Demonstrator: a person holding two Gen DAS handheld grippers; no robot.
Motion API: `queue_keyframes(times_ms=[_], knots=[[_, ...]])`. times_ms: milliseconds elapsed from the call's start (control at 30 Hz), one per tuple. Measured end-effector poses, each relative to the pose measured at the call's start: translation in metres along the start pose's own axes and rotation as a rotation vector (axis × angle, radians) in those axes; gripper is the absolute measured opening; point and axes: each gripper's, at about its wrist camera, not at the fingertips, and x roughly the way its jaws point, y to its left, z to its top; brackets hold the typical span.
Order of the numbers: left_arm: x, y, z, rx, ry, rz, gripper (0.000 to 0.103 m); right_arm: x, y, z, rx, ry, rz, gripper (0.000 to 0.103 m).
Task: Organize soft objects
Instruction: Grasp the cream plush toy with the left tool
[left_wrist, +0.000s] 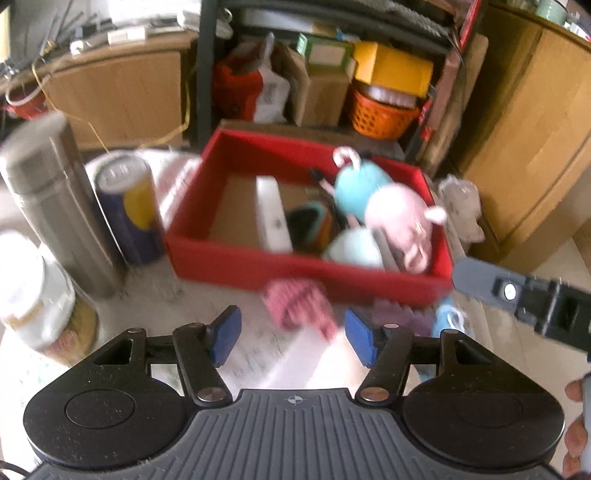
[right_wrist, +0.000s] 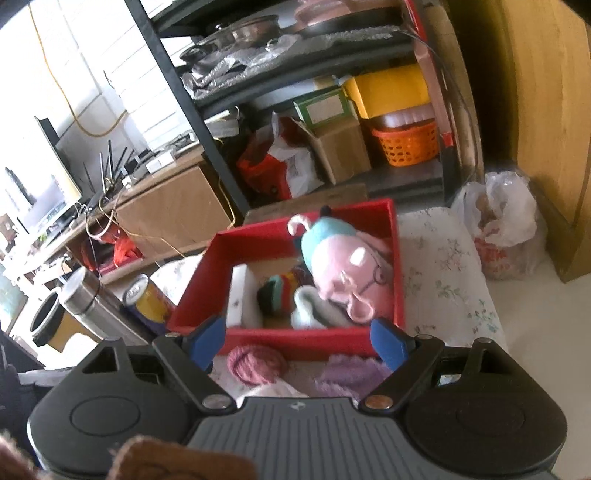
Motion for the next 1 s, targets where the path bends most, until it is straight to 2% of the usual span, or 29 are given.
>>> queue_keyframes(times_ms=[333, 533, 667, 767, 933, 1000], knots=[[0.012, -0.029, -0.032, -0.01, 0.13, -0.125, 0.064, -0.021, -0.022, -0.011, 0.043, -0.002, -0.01, 0.06], [0.028, -0.041, -0.033, -0.032, 0.148, -0.103, 0.071, -0.028, -0.033, -0.011, 0.071, 0.007, 0.004, 0.06], [0.037, -0.052, -0.032, 0.004, 0.149, -0.066, 0.073, -0.03, -0.041, -0.01, 0.079, 0.012, 0.004, 0.06], [0.04, -0.057, -0.033, 0.03, 0.145, -0.027, 0.063, -0.029, -0.045, -0.011, 0.079, 0.026, -0.007, 0.06], [0.027, -0.057, -0.032, 0.049, 0.122, -0.041, 0.044, -0.025, -0.05, -0.013, 0.048, 0.067, -0.037, 0.06], [0.02, -0.052, -0.032, 0.047, 0.122, -0.059, 0.043, -0.023, -0.055, -0.017, 0.04, 0.09, -0.054, 0.06]])
